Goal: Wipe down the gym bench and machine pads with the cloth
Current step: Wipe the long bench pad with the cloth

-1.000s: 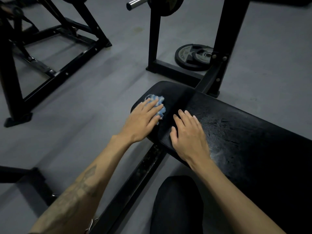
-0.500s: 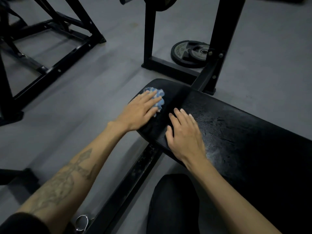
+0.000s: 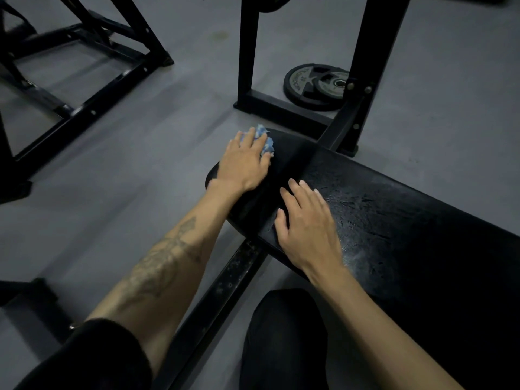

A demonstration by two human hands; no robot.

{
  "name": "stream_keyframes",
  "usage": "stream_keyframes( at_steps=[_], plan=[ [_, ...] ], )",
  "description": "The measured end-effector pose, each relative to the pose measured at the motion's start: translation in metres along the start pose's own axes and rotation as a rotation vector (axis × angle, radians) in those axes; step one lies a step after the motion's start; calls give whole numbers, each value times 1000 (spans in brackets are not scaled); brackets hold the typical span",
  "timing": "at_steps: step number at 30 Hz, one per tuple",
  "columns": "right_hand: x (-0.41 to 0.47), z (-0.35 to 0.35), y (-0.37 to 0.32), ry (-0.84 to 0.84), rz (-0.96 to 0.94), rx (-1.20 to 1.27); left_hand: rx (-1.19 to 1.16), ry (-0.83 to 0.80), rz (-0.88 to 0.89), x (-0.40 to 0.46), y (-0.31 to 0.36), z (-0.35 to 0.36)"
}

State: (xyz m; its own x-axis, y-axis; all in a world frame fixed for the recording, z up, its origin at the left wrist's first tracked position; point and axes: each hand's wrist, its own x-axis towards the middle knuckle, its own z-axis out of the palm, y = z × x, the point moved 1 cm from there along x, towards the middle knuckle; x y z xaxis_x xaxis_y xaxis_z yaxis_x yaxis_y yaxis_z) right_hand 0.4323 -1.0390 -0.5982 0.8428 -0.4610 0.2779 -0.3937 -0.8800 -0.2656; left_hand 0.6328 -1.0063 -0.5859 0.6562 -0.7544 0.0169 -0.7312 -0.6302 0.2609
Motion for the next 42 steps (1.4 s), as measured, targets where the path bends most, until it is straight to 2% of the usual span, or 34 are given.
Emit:
stream_keyframes(
  at_steps=[2,5,6,8,11,12,15,16,17,20,22,30,42],
  plan=[
    [0,0,1,-11,-1,-12,51,-12,97,2,10,5],
    [0,1,0,-19,-4,-21,55,-73,395,-2,4,-1],
    [0,0,1,-15,-2,-19,41,-92,437,2,-2,-3],
    [0,0,0,0,2,-10,25,-81,347,17,-9,-6],
    [0,0,0,9,-2,-23,31,-58,9,30,12,5],
    [1,0,0,13,-3,-25,27,-53,17,30,24,7],
    [1,1,0,22,-7,-26,16,-36,381,21,35,10],
    [1,2,0,26,-5,-24,30,-38,449,23,27,7],
    [1,2,0,29,-3,-23,41,-34,442,29,18,3],
    [1,2,0,22,-3,-23,8,-11,149,42,-1,-2],
    [1,1,0,19,-2,-15,-18,17,76,42,2,0],
    [2,3,1,18,-4,6,-28,78,195,9,-9,-6],
    [4,2,2,4,-8,51,-38,285,137,-55,-15,-17]
  ],
)
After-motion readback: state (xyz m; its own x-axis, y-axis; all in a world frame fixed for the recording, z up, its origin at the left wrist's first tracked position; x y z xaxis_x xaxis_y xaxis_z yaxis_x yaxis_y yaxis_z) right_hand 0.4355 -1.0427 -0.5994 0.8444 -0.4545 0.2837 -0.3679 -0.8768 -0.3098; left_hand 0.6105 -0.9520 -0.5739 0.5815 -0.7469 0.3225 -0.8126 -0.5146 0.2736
